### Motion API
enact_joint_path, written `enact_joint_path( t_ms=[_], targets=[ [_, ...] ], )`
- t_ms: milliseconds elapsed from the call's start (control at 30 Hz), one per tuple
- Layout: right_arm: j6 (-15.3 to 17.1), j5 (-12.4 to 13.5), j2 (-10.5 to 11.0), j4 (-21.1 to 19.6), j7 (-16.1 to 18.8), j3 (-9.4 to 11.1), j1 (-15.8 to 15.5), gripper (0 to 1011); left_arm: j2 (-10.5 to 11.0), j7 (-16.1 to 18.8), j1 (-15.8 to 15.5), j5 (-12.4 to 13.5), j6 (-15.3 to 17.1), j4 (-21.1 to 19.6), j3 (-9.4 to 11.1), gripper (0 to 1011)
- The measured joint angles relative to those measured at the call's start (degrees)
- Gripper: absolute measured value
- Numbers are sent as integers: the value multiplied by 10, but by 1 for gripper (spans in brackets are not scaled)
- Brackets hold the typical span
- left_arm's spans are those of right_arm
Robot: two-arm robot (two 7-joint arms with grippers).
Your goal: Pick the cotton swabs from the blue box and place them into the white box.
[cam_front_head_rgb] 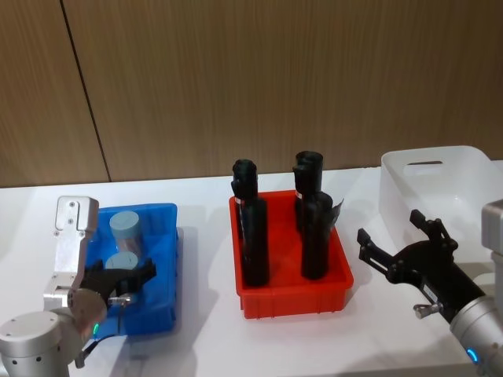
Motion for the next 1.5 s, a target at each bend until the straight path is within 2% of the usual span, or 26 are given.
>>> enact_joint_path(
  t_ms=[333, 733, 1100, 1500],
  targets=[
    [0, 0, 0, 0, 0, 0, 0, 1001, -2, -20, -1, 2, -9, 16, -1, 989],
    [0, 0, 0, 0, 0, 0, 0, 1001, 0, -23, 3, 18, -13, 19, -1, 670],
    [0, 0, 0, 0, 0, 0, 0, 1001, 7, -20, 10, 51, -14, -5, -2, 660],
    [0, 0, 0, 0, 0, 0, 0, 1001, 18, -44, 17, 84, -19, -66, -5, 660]
  ],
)
